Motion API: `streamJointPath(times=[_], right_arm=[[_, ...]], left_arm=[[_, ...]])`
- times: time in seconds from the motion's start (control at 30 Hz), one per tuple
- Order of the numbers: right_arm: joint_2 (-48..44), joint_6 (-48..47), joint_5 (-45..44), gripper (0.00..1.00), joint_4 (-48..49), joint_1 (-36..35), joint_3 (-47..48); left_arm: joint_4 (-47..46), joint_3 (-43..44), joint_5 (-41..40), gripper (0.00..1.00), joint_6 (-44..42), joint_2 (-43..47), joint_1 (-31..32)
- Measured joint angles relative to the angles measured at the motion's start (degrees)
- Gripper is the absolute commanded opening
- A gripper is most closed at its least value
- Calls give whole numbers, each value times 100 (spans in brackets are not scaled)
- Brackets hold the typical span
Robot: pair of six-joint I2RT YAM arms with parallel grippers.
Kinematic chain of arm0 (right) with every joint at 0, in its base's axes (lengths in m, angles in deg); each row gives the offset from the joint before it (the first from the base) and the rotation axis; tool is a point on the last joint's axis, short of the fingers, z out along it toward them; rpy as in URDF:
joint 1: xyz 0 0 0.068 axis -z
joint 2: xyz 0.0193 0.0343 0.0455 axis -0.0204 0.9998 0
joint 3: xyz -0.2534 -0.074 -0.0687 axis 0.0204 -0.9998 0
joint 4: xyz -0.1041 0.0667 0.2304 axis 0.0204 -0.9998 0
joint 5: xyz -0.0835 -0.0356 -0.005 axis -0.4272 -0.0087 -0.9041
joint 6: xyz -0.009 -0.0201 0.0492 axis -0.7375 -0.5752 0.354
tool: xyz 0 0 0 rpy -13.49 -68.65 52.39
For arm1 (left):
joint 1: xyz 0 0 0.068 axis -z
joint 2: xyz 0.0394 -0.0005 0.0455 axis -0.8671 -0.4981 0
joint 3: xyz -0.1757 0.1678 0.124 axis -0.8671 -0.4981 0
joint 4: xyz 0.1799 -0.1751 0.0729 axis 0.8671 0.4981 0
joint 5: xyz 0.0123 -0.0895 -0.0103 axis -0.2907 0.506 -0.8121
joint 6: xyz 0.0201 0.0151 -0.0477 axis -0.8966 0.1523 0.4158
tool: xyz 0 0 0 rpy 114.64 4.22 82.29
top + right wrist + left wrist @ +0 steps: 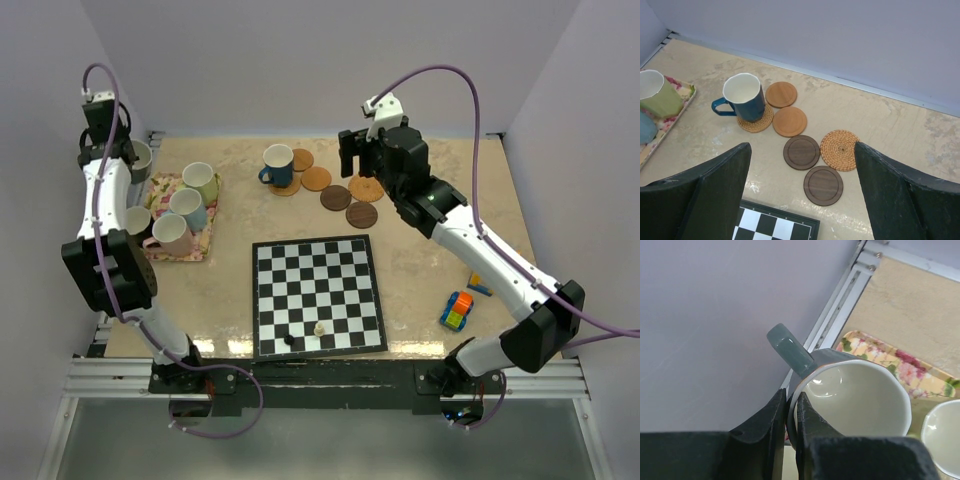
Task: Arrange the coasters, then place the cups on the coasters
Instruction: Pick up the cup from the tray.
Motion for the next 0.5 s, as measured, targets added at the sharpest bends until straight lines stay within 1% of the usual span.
streamJointPath(times=[0.13,0.3,0.37,0.4,0.5], right_arm=[[-48,9,-101,88,-2,0,0],[-70,92,-238,88,-168,0,72],[-70,105,-229,89,-192,0,83],[-70,103,-210,91,-192,7,83],[-72,96,28,92,-133,92,83]], left_arm=[[140,579,-210,0,-310,2,568],[315,1309,-28,0,-354,33,1182],[332,1375,149,0,-352,120,1353],[369,1375,343,0,-348,190,1440],[522,1373,1093,0,-358,326,1593]])
